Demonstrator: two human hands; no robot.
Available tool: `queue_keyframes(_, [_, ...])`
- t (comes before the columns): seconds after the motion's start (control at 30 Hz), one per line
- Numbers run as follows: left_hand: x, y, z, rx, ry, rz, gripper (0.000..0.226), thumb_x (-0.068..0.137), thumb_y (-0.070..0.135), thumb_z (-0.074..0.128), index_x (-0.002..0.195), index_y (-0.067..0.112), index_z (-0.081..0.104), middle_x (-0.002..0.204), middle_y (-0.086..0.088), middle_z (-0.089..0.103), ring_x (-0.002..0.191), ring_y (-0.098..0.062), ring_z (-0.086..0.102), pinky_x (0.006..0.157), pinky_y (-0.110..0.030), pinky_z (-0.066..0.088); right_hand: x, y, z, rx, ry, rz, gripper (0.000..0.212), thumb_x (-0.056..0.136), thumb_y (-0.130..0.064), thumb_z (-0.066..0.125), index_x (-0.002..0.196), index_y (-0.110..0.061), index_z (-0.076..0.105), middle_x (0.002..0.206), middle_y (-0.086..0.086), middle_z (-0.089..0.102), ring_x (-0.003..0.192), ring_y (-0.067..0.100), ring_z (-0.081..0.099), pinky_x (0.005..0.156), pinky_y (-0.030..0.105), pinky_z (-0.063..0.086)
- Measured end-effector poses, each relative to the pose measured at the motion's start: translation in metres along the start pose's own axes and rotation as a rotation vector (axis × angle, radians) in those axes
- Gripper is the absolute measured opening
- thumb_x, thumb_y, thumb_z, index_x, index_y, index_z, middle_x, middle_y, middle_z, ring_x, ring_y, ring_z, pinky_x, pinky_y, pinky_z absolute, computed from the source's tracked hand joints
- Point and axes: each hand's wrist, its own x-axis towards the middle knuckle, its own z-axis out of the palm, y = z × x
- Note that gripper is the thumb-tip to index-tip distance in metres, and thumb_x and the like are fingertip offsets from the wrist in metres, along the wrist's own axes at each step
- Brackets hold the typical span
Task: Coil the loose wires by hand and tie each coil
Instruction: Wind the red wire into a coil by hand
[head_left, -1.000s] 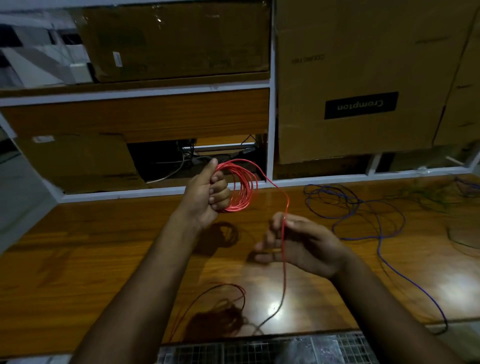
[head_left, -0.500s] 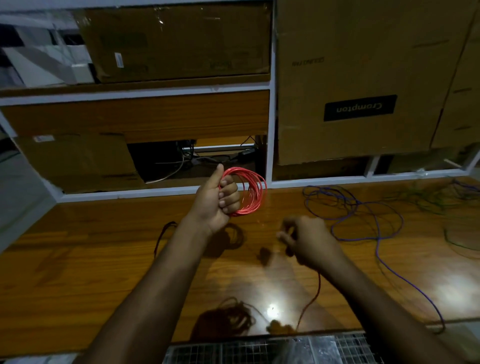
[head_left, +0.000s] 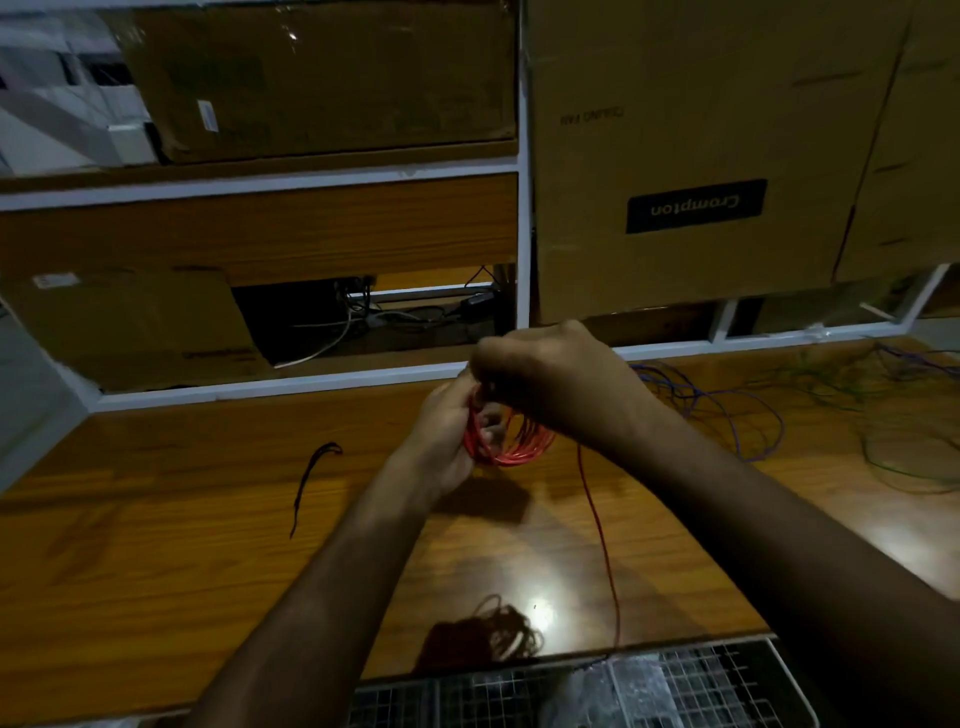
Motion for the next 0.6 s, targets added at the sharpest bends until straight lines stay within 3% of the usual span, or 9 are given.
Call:
queue_keyframes(0.1, [0.000,0.003,-0.001,-0.008,0.006,0.049,0.033,0.104,0.039,0.040,0.094,0.011,0.056,0.058,0.002,0.043,0.050,-0.010,0.041,0.047,-0.021,0.037,0.003,0.013,0.006,0.042,0.071,0.074,0.016,0.082,-0.017,0.079,0.093,-0.012,0.067,0.081,0.000,0.069,0.073,0.005,0.062,0.062,0.022,0.055])
queue_keyframes(0.2, [0.003,0.006,-0.004,-0.021,-0.008,0.100,0.037,0.103,0.043,0.041,0.092,0.011,0.057,0.058,0.000,0.043,0.051,-0.012,0.045,0.051,-0.023,0.042,0.003,0.018,0.012,0.090,0.118,0.174,0.016,0.084,-0.026,0.077,0.091,-0.015,0.068,0.078,-0.007,0.065,0.068,-0.004,0.054,0.063,0.005,0.039])
queue_keyframes(0.27, [0.004,0.008,-0.004,-0.040,-0.037,0.108,0.040,0.103,0.043,0.040,0.088,0.013,0.059,0.055,0.001,0.041,0.049,-0.012,0.043,0.049,-0.023,0.040,0.002,0.021,0.015,0.117,0.160,0.224,0.013,0.086,-0.027,0.075,0.089,-0.018,0.067,0.075,-0.014,0.056,0.064,-0.010,0.049,0.058,0.004,0.033])
queue_keyframes(0.4, [0.007,0.008,-0.004,-0.145,-0.126,0.017,0.044,0.104,0.044,0.038,0.071,0.016,0.050,0.045,0.006,0.032,0.035,-0.006,0.031,0.035,-0.019,0.027,0.006,0.029,0.021,0.074,0.108,0.311,0.014,0.090,-0.035,0.067,0.090,-0.023,0.062,0.073,-0.015,0.054,0.064,-0.007,0.050,0.057,0.013,0.041])
queue_keyframes(0.53, [0.009,0.007,-0.006,-0.256,-0.210,-0.069,0.050,0.103,0.047,0.036,0.063,0.017,0.045,0.039,0.008,0.030,0.030,-0.005,0.028,0.031,-0.018,0.021,0.011,0.044,0.023,-0.118,-0.020,0.386,0.044,0.088,-0.064,0.042,0.089,-0.025,0.062,0.067,-0.011,0.054,0.058,0.003,0.054,0.051,0.023,0.046])
queue_keyframes(0.6, [0.009,0.007,-0.011,-0.260,-0.250,-0.112,0.054,0.100,0.052,0.037,0.060,0.017,0.046,0.037,0.008,0.030,0.029,-0.004,0.028,0.033,-0.018,0.018,0.011,0.054,0.025,-0.093,-0.086,0.442,0.053,0.084,-0.072,0.040,0.080,-0.023,0.061,0.065,-0.009,0.056,0.057,0.006,0.053,0.050,0.026,0.043])
